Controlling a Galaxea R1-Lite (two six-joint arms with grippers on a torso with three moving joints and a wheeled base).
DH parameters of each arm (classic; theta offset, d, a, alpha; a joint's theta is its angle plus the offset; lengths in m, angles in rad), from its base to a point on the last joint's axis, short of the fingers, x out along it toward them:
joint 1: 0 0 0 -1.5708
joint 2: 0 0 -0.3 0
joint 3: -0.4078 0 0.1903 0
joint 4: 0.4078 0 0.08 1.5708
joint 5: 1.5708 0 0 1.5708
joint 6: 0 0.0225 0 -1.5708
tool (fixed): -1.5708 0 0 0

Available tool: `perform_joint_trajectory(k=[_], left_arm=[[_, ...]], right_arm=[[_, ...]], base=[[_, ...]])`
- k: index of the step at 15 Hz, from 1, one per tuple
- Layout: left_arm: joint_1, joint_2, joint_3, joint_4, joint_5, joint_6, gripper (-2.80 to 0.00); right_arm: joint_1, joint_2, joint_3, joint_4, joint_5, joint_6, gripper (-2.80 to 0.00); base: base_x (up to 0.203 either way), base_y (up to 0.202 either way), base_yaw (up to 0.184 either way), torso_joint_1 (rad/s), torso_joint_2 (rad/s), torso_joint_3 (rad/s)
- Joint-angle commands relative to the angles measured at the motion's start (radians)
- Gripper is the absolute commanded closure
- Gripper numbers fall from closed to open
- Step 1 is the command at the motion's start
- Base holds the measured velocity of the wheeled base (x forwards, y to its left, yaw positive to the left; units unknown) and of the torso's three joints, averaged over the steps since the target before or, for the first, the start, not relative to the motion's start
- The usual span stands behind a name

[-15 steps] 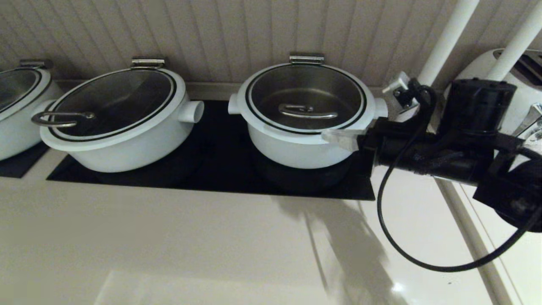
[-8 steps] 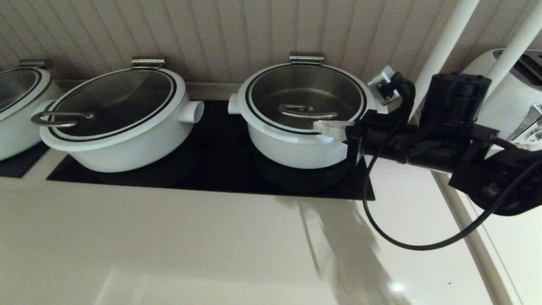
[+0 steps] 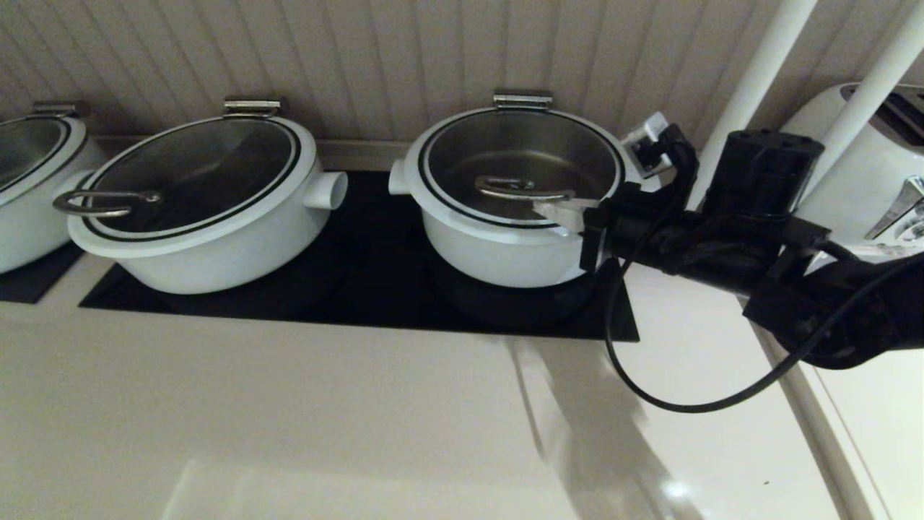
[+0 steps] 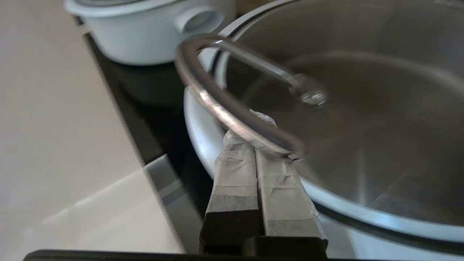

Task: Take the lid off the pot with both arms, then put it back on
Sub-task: Open the food pot lid a small opening with the right arm

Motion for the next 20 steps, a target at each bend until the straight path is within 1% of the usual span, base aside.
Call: perform_joint_trajectory(k=[1, 5, 10, 12, 13, 18, 20], left_arm=[[0.0, 0.0, 0.0, 0.0, 0.0, 0.0, 0.0], [0.0, 0.0, 0.0, 0.0, 0.0, 0.0, 0.0], [0.0, 0.0, 0.0, 0.0, 0.0, 0.002, 0.0], [0.0, 0.0, 0.0, 0.0, 0.0, 0.003, 0.0], [0.0, 0.0, 0.0, 0.0, -0.003, 0.015, 0.0], [0.0, 0.0, 0.0, 0.0, -0.005, 0.022, 0.0], [0.0, 0.0, 0.0, 0.0, -0.005, 0.022, 0.0]], right_arm=[[0.0, 0.014, 0.0, -0.019, -0.007, -0.001, 0.0], [0.0, 0.014, -0.002, -0.022, -0.024, -0.001, 0.0], [0.0, 0.0, -0.009, -0.022, -0.027, -0.001, 0.0], [0.0, -0.011, -0.011, -0.022, -0.05, -0.001, 0.0], [0.0, -0.014, -0.016, -0.022, -0.053, -0.001, 0.0], [0.0, -0.004, -0.088, -0.01, -0.064, -0.001, 0.0], [0.0, -0.001, -0.098, -0.01, -0.065, -0.001, 0.0]], base=[[0.0, 0.0, 0.0, 0.0, 0.0, 0.0], [0.0, 0.0, 0.0, 0.0, 0.0, 0.0], [0.0, 0.0, 0.0, 0.0, 0.0, 0.0], [0.0, 0.0, 0.0, 0.0, 0.0, 0.0], [0.0, 0.0, 0.0, 0.0, 0.0, 0.0], [0.0, 0.0, 0.0, 0.0, 0.0, 0.0], [0.0, 0.0, 0.0, 0.0, 0.0, 0.0]])
